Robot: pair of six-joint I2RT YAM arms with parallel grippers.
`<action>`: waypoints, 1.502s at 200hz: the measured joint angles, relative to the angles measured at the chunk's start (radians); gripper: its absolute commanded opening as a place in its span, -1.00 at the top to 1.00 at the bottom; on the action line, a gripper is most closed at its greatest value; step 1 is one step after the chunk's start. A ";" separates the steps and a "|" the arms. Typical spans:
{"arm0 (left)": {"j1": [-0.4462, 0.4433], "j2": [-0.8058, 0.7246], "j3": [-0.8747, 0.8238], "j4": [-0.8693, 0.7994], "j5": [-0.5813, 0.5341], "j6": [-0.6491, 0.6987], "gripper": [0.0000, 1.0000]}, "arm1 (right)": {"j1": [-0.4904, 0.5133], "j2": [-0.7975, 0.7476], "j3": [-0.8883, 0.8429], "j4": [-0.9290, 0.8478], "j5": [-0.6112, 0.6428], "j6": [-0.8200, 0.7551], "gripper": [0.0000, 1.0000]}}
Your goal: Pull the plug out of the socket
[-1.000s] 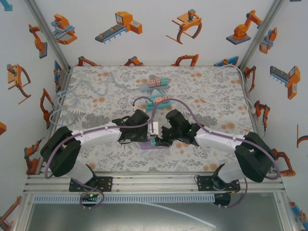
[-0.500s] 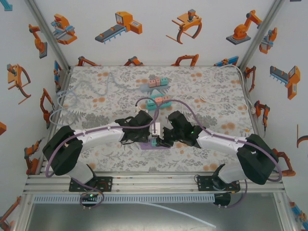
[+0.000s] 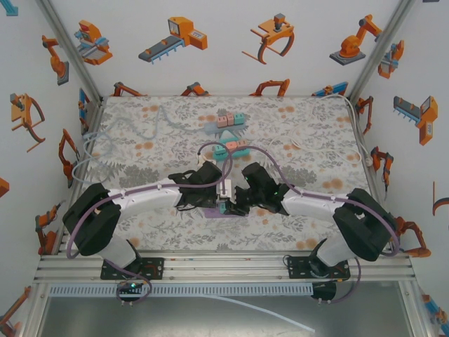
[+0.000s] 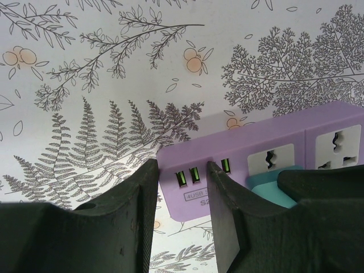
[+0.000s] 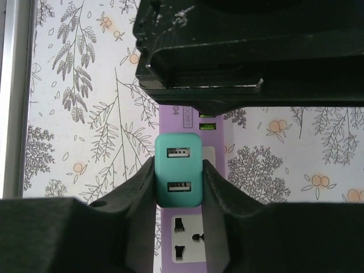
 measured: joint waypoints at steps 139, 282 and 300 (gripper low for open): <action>-0.008 0.006 0.002 0.012 0.010 -0.001 0.20 | -0.004 -0.043 -0.026 0.006 0.016 0.075 0.80; 0.060 -0.037 -0.091 0.127 0.194 0.099 0.11 | -0.042 -0.144 -0.027 0.107 -0.036 0.139 0.85; 0.068 -0.069 -0.114 0.119 0.198 0.095 0.09 | -0.072 -0.177 -0.027 0.121 -0.036 0.180 0.84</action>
